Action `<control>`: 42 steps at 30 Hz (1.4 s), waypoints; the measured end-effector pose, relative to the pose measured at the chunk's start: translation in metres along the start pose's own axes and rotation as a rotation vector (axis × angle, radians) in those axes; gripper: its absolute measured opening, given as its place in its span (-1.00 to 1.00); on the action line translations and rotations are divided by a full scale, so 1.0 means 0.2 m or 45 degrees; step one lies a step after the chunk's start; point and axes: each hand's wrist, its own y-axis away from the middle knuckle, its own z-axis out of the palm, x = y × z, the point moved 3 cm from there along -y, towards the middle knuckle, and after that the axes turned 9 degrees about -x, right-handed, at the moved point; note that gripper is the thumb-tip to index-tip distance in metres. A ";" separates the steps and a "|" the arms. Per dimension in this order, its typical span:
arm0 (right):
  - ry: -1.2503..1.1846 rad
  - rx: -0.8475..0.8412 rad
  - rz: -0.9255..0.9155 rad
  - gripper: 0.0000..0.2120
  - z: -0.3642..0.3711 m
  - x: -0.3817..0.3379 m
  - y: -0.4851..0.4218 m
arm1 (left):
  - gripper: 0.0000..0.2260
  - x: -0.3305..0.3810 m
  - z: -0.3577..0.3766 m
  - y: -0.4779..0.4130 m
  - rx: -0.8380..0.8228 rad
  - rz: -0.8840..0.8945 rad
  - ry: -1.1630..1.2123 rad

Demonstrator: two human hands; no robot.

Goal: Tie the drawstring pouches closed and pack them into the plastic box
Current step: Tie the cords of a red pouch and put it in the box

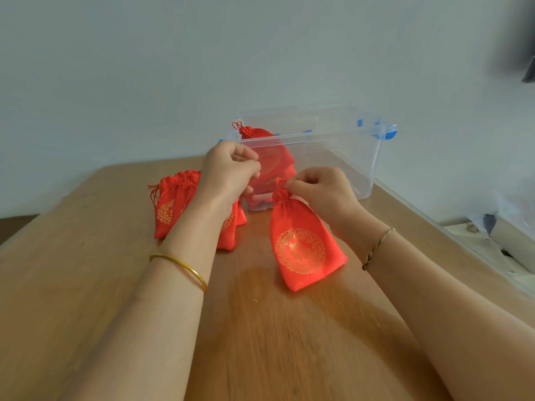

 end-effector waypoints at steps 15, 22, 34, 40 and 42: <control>-0.535 -0.104 0.184 -0.79 0.00 0.01 0.02 | -0.91 0.01 0.13 0.00 -0.201 0.224 -0.535; -0.552 -0.260 0.128 -0.86 0.01 0.00 0.02 | -0.93 0.00 0.10 0.01 -0.144 0.172 -0.448; -0.220 -0.317 0.323 -0.72 -0.04 -0.02 0.06 | -0.86 -0.03 0.03 0.00 -0.161 0.037 -0.368; 0.379 -0.325 0.180 -0.57 0.03 -0.10 0.12 | -0.80 0.02 0.03 0.01 -0.079 0.078 -0.437; 0.554 -0.187 0.070 -0.73 -0.01 -0.11 0.12 | -0.81 0.04 0.02 0.02 -0.077 0.101 -0.410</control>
